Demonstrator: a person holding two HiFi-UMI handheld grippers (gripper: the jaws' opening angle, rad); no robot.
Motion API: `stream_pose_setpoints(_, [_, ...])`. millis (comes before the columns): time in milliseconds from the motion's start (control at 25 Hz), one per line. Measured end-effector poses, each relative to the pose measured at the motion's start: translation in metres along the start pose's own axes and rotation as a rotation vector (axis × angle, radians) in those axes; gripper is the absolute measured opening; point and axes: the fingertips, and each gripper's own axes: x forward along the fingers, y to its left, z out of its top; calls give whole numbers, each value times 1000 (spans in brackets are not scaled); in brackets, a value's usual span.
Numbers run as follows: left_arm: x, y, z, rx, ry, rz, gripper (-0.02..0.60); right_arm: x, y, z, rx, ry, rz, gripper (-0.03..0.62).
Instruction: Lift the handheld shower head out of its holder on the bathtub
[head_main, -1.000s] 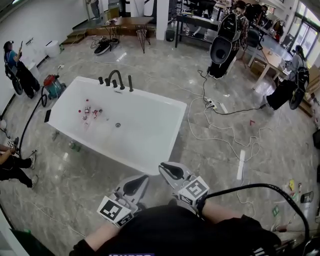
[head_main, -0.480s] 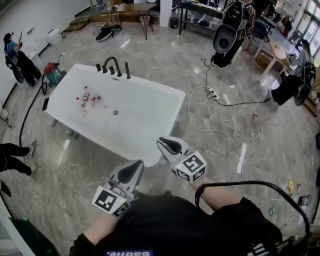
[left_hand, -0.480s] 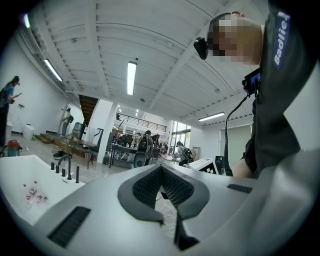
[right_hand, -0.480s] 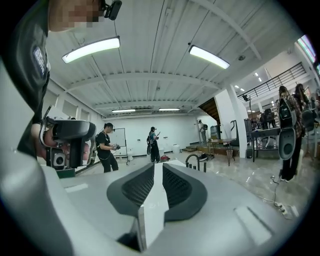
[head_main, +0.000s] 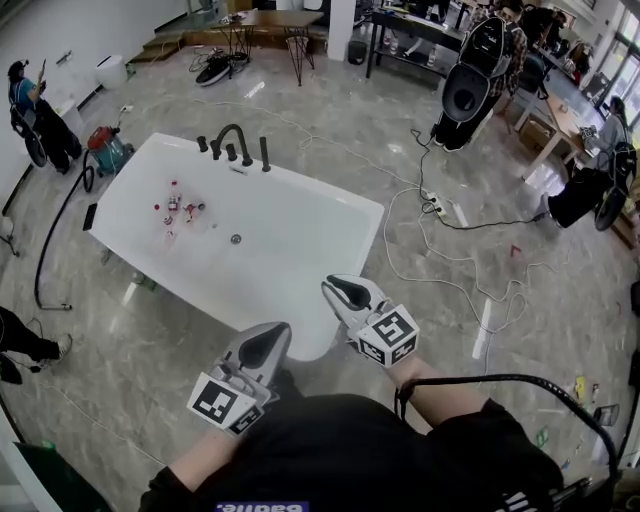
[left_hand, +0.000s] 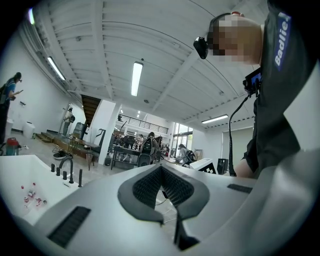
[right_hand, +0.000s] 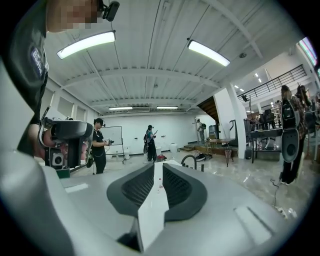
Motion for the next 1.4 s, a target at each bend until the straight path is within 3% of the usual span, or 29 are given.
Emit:
stream_pose_setpoints(400, [45,169,29,-4,12,-64,0,157,-61,12,35,15,-74,35])
stream_pose_setpoints(680, [64,255,45,-20,23,-115,0,232,-93,26,27,25,-131,41])
stream_pose_setpoints(960, [91,290,38,-46,29,-94,0,267,-130,33,46,28,-146,52])
stream_pose_setpoints(1400, [155,303,13,-51,39,69,0,300,-202,15,38,45,39,87])
